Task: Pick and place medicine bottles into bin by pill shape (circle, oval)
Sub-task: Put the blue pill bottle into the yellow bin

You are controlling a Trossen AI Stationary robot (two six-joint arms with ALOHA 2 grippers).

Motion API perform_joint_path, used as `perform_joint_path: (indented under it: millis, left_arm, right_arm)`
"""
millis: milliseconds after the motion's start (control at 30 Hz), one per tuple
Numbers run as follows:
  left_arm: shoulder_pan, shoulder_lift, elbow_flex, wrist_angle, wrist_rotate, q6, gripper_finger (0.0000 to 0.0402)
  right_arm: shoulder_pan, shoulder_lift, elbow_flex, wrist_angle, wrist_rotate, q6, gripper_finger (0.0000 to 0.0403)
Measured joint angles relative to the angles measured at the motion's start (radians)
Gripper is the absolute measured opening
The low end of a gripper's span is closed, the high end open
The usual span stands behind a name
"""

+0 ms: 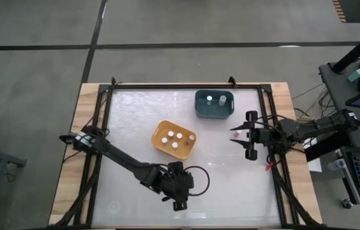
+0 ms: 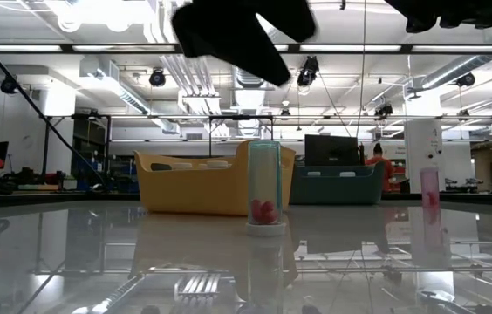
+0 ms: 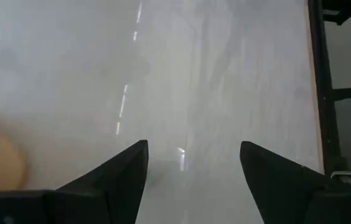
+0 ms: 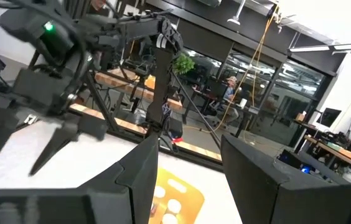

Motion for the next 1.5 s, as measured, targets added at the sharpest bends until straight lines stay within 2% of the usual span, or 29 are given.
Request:
perform_joint_path:
  millis: [300, 600, 1133, 1267, 1500]
  left_arm:
    - [0.012, 0.041, -0.001, 0.023, 0.008, 0.012, 0.0239]
    - [0.026, 0.042, -0.013, 0.017, -0.043, 0.105, 0.0239]
    - [0.042, 0.043, -0.143, 0.130, -0.031, 0.037, 0.0237]
    - [0.042, 0.043, -0.145, 0.129, -0.029, 0.032, 0.0213]
    - [0.042, 0.043, -0.146, 0.129, -0.009, 0.024, 0.0144]
  right_arm:
    - [0.000, 0.000, 0.000, -0.001, 0.000, -0.002, 0.0166]
    - [0.000, 0.000, 0.000, -0.002, 0.000, -0.006, 0.0166]
    - [0.000, 0.000, 0.000, -0.002, 0.000, -0.008, 0.0166]
    - [0.000, 0.000, 0.000, -0.002, 0.000, -0.008, 0.0166]
    - [0.000, 0.000, 0.000, -0.002, 0.001, -0.008, 0.0166]
